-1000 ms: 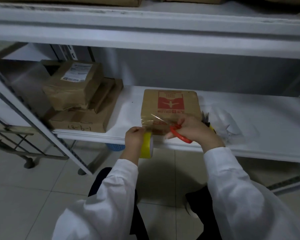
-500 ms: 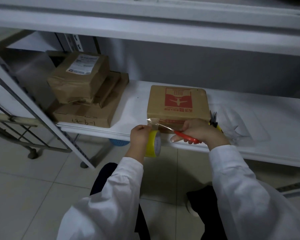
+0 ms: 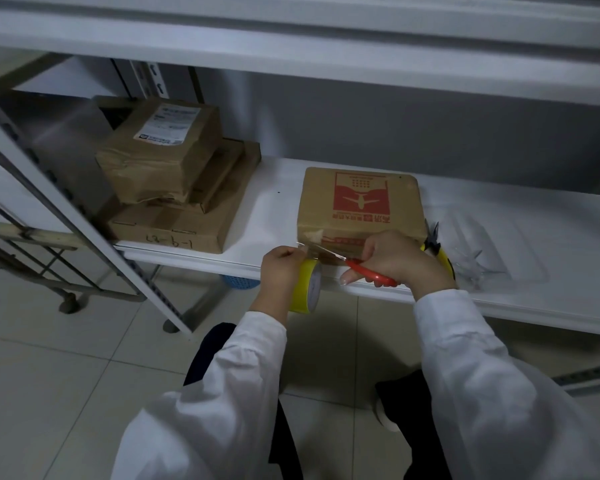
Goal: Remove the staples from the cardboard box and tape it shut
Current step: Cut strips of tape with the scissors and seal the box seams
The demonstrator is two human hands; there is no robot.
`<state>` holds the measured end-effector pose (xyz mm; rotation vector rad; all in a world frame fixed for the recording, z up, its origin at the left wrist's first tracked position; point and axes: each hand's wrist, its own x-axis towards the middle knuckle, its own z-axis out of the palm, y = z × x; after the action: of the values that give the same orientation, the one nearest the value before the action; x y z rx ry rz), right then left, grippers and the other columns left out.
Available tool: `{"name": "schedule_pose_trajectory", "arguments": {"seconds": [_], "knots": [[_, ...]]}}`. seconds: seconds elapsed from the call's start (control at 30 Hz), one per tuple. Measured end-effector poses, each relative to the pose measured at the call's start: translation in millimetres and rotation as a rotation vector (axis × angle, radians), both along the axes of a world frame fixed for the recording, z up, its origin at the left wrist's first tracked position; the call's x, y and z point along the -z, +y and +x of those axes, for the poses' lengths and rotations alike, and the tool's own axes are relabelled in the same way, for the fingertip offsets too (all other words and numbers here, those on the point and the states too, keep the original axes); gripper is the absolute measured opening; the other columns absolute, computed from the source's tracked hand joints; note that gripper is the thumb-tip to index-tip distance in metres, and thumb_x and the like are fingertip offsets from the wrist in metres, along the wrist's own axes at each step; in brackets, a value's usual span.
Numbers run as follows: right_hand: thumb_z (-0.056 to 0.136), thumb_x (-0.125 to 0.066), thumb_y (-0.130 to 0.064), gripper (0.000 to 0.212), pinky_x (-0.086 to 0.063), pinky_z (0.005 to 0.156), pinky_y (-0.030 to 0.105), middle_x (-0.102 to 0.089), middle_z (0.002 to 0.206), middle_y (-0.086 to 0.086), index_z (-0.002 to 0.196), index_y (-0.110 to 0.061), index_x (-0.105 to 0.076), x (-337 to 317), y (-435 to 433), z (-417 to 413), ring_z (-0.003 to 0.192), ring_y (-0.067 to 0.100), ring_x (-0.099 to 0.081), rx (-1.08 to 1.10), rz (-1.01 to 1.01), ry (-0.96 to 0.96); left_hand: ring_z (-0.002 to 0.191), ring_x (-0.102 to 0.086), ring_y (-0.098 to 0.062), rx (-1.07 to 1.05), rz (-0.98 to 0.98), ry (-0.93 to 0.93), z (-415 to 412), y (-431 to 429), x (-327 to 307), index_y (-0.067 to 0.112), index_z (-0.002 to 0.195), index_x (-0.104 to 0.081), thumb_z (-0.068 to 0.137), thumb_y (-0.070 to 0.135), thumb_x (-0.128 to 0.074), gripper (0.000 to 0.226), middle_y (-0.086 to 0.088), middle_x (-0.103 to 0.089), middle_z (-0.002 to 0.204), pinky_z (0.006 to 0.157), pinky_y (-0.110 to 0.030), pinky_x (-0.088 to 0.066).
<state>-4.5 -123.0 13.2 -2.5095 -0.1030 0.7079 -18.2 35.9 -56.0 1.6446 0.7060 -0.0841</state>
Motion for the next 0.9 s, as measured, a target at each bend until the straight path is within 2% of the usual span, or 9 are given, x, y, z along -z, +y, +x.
{"name": "schedule_pose_trajectory", "arguments": {"seconds": [0.13, 0.2, 0.27, 0.33, 0.4, 0.47, 0.6, 0.77, 0.9], "knots": [[0.063, -0.082, -0.048, 0.031, -0.045, 0.072, 0.026, -0.059, 0.076, -0.007, 0.075, -0.030, -0.060, -11.6, -6.1, -3.8, 0.072, 0.012, -0.054, -0.098, -0.061, 0.031, 0.086, -0.055, -0.024, 0.018, 0.043, -0.008, -0.3, 0.5, -0.4, 0.011, 0.087, -0.060, 0.091, 0.022, -0.058, 0.012, -0.006, -0.060, 0.091, 0.081, -0.028, -0.041], [0.063, -0.082, -0.045, 0.035, -0.043, 0.078, 0.028, -0.056, 0.084, -0.010, 0.080, -0.029, -0.057, -21.0, -8.8, -6.0, 0.082, 0.011, -0.052, -0.088, -0.030, -0.039, 0.086, -0.054, -0.024, 0.019, 0.061, -0.015, -0.7, 0.7, -0.2, 0.010, 0.087, -0.060, 0.091, 0.022, -0.058, 0.012, -0.006, -0.060, 0.092, 0.080, -0.028, -0.041], [0.057, -0.086, -0.042, 0.052, -0.046, 0.077, 0.031, -0.057, 0.094, -0.004, 0.091, -0.020, -0.053, -25.8, -4.8, -5.0, 0.090, 0.017, -0.055, 0.041, 0.100, -0.202, 0.086, -0.053, -0.024, 0.024, 0.073, -0.020, -1.6, -0.2, 0.4, 0.010, 0.090, -0.062, 0.091, 0.022, -0.057, 0.013, -0.007, -0.059, 0.092, 0.079, -0.027, -0.039], [0.060, -0.086, -0.041, 0.061, -0.049, 0.080, 0.034, -0.061, 0.102, -0.001, 0.105, -0.020, -0.049, -20.9, 5.9, -0.8, 0.094, 0.021, -0.058, 0.135, 0.176, -0.421, 0.087, -0.053, -0.025, 0.021, 0.085, -0.023, -3.1, -2.0, 1.0, 0.008, 0.095, -0.064, 0.092, 0.023, -0.056, 0.018, -0.006, -0.059, 0.091, 0.079, -0.027, -0.039], [0.072, -0.078, -0.033, 0.053, -0.051, 0.080, 0.035, -0.065, 0.108, 0.002, 0.114, -0.021, -0.049, -6.8, 19.9, 5.8, 0.099, 0.026, -0.060, 0.116, 0.099, -0.626, 0.087, -0.054, -0.025, 0.007, 0.094, -0.037, -3.7, -2.5, 1.8, 0.009, 0.092, -0.064, 0.091, 0.023, -0.057, 0.016, -0.006, -0.060, 0.090, 0.080, -0.028, -0.042], [0.078, -0.070, -0.025, 0.043, -0.049, 0.083, 0.037, -0.067, 0.108, 0.005, 0.115, -0.017, -0.050, 9.2, 34.8, 11.7, 0.102, 0.030, -0.059, 0.093, 0.064, -0.739, 0.087, -0.055, -0.025, 0.005, 0.111, -0.047, -4.5, -2.3, 1.0, 0.008, 0.090, -0.064, 0.090, 0.022, -0.058, 0.015, -0.006, -0.060, 0.088, 0.080, -0.028, -0.043], [0.080, -0.066, -0.024, 0.039, -0.037, 0.089, 0.037, -0.065, 0.107, 0.009, 0.115, -0.014, -0.052, 31.1, 54.9, 21.1, 0.105, 0.033, -0.055, 0.050, -0.012, -0.800, 0.086, -0.053, -0.024, 0.013, 0.135, -0.052, -6.1, 0.4, -2.2, 0.003, 0.097, -0.067, 0.090, 0.018, -0.056, 0.020, -0.006, -0.059, 0.088, 0.079, -0.026, -0.040], [0.079, -0.070, -0.025, 0.043, -0.035, 0.094, 0.036, -0.062, 0.113, 0.006, 0.116, -0.016, -0.050, 43.5, 55.9, 30.1, 0.111, 0.029, -0.051, 0.050, -0.040, -0.807, 0.083, -0.051, -0.022, 0.001, 0.094, -0.008, -9.7, 6.1, -1.3, 0.007, 0.088, -0.064, 0.090, 0.019, -0.058, 0.014, -0.006, -0.058, 0.085, 0.077, -0.024, -0.036], [0.075, -0.075, -0.029, 0.051, -0.034, 0.096, 0.037, -0.061, 0.115, 0.005, 0.118, -0.018, -0.050, 45.1, 56.4, 32.4, 0.113, 0.028, -0.049, 0.080, 0.014, -0.798, 0.082, -0.051, -0.022, -0.034, 0.020, 0.028, -13.7, 8.0, 3.9, 0.016, 0.066, -0.055, 0.090, 0.019, -0.060, 0.024, 0.001, -0.054, 0.070, 0.078, -0.024, -0.036]]}}
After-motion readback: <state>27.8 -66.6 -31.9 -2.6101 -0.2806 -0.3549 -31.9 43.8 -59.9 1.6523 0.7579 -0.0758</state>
